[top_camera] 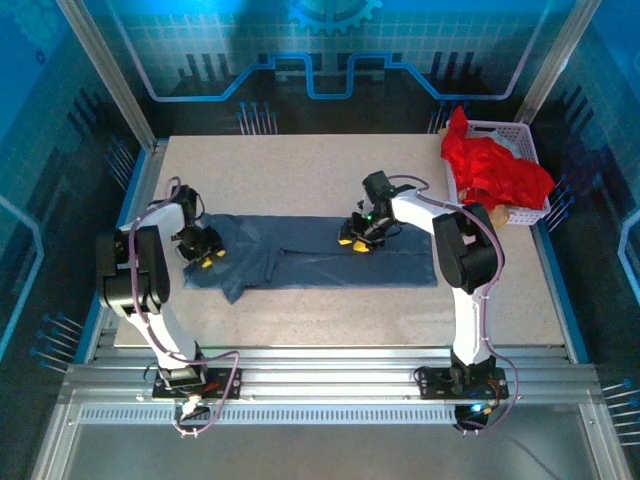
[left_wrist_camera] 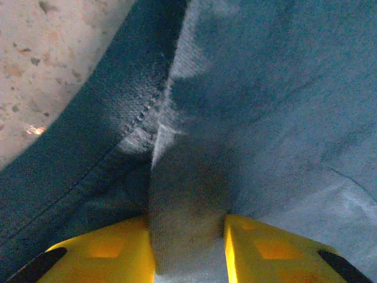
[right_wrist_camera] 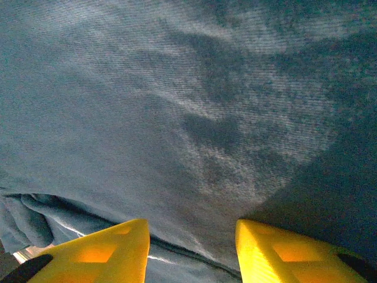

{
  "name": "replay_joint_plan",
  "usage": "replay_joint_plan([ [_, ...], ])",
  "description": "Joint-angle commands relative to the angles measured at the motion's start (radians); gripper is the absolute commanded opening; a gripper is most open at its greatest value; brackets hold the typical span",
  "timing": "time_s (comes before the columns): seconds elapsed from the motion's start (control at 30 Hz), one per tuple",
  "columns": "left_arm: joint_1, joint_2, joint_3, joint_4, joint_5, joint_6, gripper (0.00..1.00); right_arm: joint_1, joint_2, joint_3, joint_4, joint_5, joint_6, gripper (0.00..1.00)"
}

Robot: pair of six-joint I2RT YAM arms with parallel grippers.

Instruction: Fold and stack the t-shirts

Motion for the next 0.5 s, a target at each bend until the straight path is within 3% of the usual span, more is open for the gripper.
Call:
replay_joint_plan([
  [0.0,0.008,-0.036,0.034,-0.024,0.015,0.005,0.35,0.01,0.044,0.018,-0.078,0.028,-0.012,0.44],
  [0.27,0.008,-0.047,0.039,-0.038,0.038,-0.014,0.33,0.011,0.053,0.019,-0.082,0.031,-0.014,0.44],
  [0.47,0.005,-0.057,0.044,-0.035,0.042,-0.019,0.2,0.012,0.054,0.022,-0.086,0.031,-0.014,0.43],
])
